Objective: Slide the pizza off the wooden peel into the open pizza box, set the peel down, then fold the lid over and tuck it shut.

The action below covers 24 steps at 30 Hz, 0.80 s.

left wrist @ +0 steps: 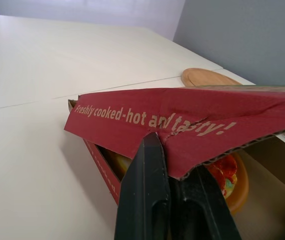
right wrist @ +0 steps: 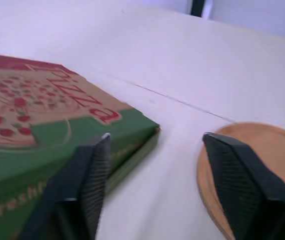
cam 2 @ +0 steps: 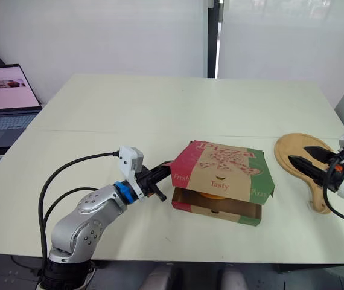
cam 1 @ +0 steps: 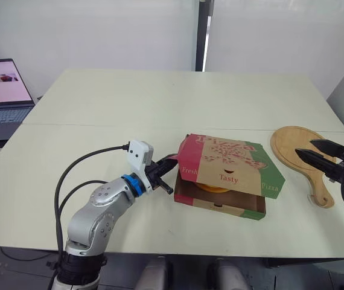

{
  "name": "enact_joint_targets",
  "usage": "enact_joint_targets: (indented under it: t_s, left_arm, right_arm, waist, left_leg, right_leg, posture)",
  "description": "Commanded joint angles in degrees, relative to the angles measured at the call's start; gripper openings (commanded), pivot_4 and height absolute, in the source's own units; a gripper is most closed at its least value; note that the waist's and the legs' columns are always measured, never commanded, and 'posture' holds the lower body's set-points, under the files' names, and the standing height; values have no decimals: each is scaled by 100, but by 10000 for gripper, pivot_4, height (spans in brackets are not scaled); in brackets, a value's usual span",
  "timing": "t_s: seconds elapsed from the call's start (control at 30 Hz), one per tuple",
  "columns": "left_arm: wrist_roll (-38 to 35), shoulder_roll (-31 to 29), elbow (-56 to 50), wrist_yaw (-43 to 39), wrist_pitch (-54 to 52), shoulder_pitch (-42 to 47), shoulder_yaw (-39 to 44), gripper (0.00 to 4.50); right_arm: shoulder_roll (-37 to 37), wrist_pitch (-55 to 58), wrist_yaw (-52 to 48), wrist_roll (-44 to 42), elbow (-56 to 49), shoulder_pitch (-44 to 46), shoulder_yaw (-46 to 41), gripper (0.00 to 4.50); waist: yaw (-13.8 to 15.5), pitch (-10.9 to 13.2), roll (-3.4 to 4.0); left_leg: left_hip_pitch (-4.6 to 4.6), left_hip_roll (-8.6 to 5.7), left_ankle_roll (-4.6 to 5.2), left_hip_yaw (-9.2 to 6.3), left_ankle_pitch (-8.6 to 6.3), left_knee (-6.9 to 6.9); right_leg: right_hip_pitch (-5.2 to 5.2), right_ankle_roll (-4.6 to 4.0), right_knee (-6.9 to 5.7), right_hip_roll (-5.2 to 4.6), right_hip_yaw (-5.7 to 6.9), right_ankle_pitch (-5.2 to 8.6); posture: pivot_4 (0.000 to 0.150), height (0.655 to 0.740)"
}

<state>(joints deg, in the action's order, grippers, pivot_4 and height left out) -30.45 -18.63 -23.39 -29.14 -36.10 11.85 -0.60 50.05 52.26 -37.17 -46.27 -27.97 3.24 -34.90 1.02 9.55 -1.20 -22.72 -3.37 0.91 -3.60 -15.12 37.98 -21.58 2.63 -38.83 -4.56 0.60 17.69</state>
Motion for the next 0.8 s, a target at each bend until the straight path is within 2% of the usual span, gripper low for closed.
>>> enact_joint_targets:
  t_s: [0.03, 0.2, 0.5, 0.8]
  left_arm:
    - [-33, -25, 47, -9, -35, 93, 11, 0]
    - [-64, -7, 123, -25, -80, 250, 11, 0]
    - [-191, -207, -76, -223, -212, -25, 86, 0]
    - [-282, -400, -144, -473, -117, -74, 64, 0]
  right_arm:
    - [2, 296, 139, -611, -462, 275, 153, 17111]
    - [109, 481, 138, -907, -566, 532, 665, 218]
    - [151, 377, 47, -897, -585, 596, 1172, 218]
    - [129, 275, 58, -872, -574, 605, 1316, 218]
  waist:
    - [12, 0, 0]
    - [26, 0, 0]
    - [28, 0, 0]
    - [13, 0, 0]
  left_leg:
    - [-1, 0, 0, 0, 0, 0]
    - [-4, -1, 0, -3, 0, 1]
    - [-6, -1, 1, -6, 0, 0]
    - [-8, 0, 1, -6, -1, -2]
  right_leg:
    - [0, 0, 0, 0, 1, 0]
    - [1, 0, 6, -1, 3, 0]
    - [0, 0, 11, -1, 5, 0]
    - [-6, 0, 13, -1, 2, 0]
  posture:
    - [1500, 7281]
    - [1500, 7281]
    - [1500, 7281]
    - [1500, 7281]
